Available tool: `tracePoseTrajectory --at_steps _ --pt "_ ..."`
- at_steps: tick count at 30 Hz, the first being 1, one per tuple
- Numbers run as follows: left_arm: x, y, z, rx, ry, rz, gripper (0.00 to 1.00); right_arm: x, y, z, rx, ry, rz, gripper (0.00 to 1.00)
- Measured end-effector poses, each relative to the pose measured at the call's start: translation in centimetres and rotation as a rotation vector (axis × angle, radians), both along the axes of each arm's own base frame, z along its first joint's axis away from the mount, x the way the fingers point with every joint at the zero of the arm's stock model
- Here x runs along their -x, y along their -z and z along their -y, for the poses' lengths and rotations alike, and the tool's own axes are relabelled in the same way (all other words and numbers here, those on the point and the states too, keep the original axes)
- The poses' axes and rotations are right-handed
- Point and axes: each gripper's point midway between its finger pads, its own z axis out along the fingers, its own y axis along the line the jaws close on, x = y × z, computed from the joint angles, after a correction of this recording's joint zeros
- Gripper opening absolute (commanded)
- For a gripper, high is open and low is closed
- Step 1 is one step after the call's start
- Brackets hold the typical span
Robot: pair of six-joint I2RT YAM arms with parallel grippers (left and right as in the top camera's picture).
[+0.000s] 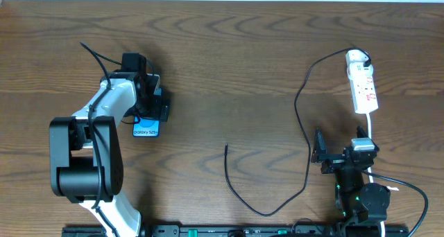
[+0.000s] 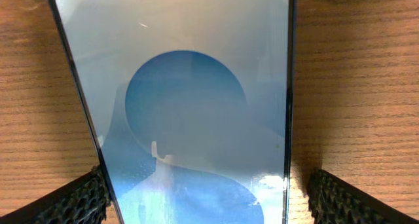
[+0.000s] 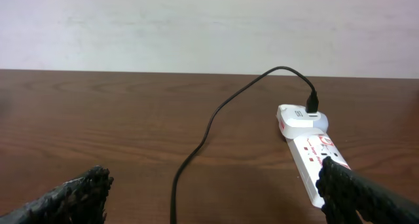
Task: Plug charger to phone and switch on socket
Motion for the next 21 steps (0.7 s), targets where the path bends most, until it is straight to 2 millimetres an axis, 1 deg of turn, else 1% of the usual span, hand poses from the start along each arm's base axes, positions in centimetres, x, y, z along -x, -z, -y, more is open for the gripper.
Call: tracePoseTrajectory --at_steps 5,15,19,21 --pt "0.00 0.01 0.03 0.002 0.000 0.000 0.92 0.00 -0.01 0.00 0.000 0.000 0.000 0.99" --pt "0.00 0.01 0.03 0.002 0.000 0.000 0.92 0.00 -0.02 0.00 0.000 0.000 0.001 0.99" --pt "0.00 0.01 0.03 0.002 0.000 0.000 0.90 0.00 -0.02 0.00 0.000 0.000 0.001 0.99" --pt "0.00 0.01 0.03 0.002 0.000 0.000 0.88 0.00 -0.02 0.00 0.000 0.000 0.001 0.99"
